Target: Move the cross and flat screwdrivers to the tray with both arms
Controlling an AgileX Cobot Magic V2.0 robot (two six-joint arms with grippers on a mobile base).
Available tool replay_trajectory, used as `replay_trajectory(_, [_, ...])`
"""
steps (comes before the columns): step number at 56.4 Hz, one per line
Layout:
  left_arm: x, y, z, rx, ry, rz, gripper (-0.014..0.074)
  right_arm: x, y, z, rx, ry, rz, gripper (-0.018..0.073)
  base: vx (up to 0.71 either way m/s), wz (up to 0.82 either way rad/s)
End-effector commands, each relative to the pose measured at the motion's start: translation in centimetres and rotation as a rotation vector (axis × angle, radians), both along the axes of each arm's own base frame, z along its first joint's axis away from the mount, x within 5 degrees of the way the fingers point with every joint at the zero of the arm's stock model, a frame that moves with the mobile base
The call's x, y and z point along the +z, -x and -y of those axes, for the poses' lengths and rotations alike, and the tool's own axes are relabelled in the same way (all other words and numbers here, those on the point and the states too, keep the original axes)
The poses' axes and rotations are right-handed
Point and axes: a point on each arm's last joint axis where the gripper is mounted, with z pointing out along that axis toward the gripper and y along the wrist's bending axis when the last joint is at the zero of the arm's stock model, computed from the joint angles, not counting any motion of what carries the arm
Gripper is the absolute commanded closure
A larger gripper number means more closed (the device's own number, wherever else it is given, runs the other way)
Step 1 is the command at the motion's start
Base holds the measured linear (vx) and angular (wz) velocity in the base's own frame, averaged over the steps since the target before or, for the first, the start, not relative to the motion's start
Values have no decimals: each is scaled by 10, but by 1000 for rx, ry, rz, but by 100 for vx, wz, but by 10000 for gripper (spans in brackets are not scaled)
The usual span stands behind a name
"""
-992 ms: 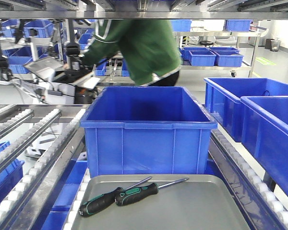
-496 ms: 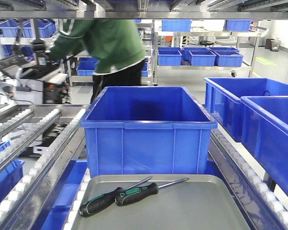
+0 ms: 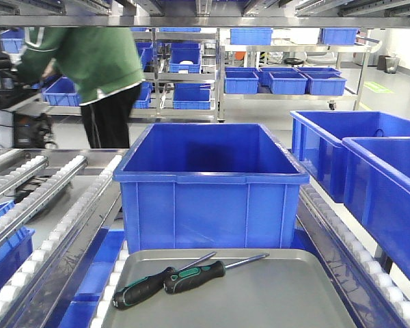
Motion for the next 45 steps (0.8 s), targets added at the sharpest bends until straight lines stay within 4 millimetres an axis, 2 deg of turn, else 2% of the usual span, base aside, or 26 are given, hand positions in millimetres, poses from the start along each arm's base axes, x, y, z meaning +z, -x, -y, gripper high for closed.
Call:
replay_trajectory(1, [-2, 0, 1, -8, 5, 67, 597, 1, -5, 9, -100, -64, -1, 568, 0, 0])
replay_trajectory(8, [-2, 0, 1, -8, 5, 67, 597, -37, -18, 18, -216, -157, -37, 568, 0, 0])
replay_trajectory(13, [-2, 0, 1, -8, 5, 67, 597, -75, -24, 21, -247, -205, -25, 568, 0, 0])
replay_trajectory(21, [-2, 0, 1, -8, 5, 67, 597, -123, -18, 22, -248, -229, -26, 568, 0, 0])
replay_trajectory(24, [-2, 0, 1, -8, 5, 67, 597, -131, -13, 21, -247, -225, -50, 568, 0, 0])
replay_trajectory(33, [-2, 0, 1, -8, 5, 67, 597, -130, -1, 22, -243, -221, 4, 568, 0, 0])
replay_trajectory(45, [-2, 0, 1, -8, 5, 67, 597, -131, -1, 22, -242, -224, -7, 568, 0, 0])
